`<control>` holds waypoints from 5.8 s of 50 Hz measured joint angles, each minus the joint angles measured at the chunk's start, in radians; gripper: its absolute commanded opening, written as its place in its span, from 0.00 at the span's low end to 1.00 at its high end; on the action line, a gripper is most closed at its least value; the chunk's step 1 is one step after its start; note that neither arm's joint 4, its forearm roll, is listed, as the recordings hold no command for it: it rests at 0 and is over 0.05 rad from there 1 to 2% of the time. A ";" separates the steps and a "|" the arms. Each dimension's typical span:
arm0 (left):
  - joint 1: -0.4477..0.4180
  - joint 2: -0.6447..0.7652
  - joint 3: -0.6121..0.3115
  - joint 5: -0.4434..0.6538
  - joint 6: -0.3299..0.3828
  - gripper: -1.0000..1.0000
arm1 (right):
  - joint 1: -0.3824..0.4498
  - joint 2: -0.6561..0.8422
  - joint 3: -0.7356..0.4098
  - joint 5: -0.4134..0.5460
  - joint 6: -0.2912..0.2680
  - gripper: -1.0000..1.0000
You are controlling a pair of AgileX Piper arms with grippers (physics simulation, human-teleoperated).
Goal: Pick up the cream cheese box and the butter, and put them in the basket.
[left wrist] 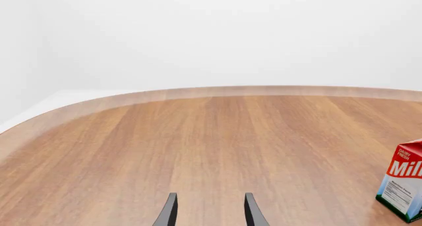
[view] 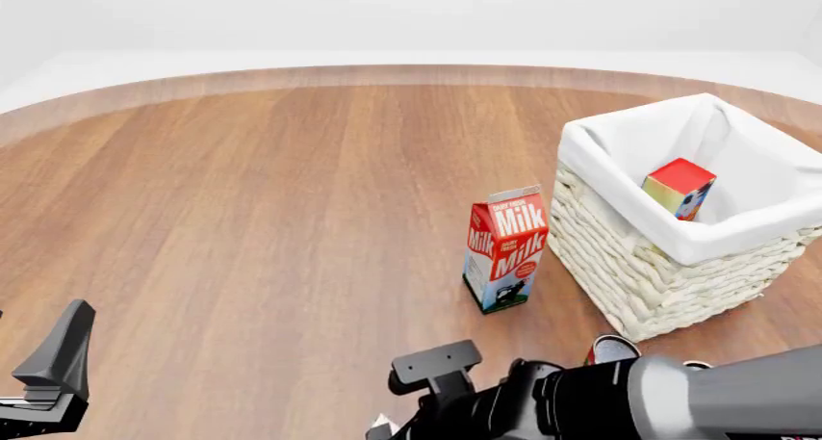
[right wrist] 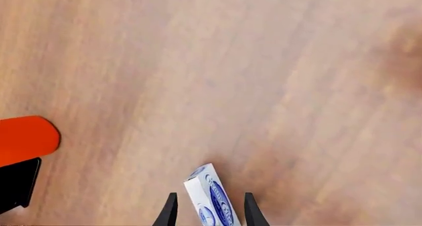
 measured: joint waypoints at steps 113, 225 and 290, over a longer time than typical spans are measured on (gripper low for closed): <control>0.000 0.000 0.000 0.000 0.000 1.00 | -0.104 -0.136 -0.605 0.517 -0.433 0.00; 0.000 0.000 0.000 0.000 0.000 1.00 | -0.712 -0.606 -0.729 0.716 -0.732 0.00; 0.000 0.000 0.000 0.000 0.000 1.00 | -0.997 -0.704 -0.531 0.620 -0.660 0.00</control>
